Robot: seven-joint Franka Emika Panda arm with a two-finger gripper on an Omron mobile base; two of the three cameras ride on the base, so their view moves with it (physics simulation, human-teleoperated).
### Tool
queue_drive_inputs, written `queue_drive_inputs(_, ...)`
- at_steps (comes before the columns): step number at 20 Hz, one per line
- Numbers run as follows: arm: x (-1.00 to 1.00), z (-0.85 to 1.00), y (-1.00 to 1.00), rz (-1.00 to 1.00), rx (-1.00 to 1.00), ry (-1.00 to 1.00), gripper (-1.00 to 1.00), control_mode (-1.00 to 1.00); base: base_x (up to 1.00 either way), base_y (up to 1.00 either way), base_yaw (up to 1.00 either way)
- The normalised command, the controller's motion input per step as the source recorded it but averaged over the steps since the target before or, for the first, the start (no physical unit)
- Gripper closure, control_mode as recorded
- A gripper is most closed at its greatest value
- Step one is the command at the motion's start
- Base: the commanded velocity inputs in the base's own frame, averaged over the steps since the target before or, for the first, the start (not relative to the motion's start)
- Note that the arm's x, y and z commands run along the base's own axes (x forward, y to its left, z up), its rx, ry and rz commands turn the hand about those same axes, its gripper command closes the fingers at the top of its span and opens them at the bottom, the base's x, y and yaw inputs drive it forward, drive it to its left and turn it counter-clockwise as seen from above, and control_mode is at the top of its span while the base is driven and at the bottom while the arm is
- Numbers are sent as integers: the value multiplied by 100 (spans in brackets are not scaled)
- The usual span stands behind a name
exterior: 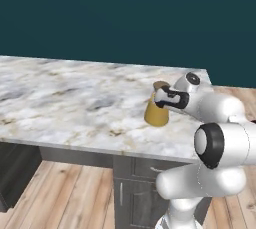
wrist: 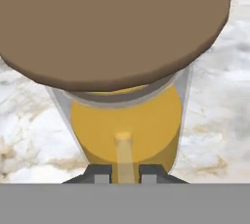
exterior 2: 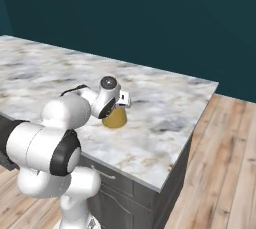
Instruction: Place the pitcher and cup on the dining counter for serving.
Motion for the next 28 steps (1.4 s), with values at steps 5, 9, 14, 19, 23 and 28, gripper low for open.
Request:
queue_drive_inputs(5, 12, -60, 5, 0, 0, 10, 100, -100, 0, 0, 0)
queue_drive_inputs(9, 0, -29, 2, 0, 0, 0, -100, -100, 0, 0, 0)
queue_drive_inputs(14, -19, 26, 5, 0, 0, 3, -100, -100, 0, 0, 0)
queue_drive_inputs(19, -53, 81, 19, -1, 0, 2, -100, -100, 0, 0, 0)
queue_drive_inputs(23, -78, 98, 24, -3, 0, 3, -100, -100, 0, 0, 0)
queue_drive_inputs(28, -100, 89, 29, -4, 0, 4, -100, -100, 0, 0, 0)
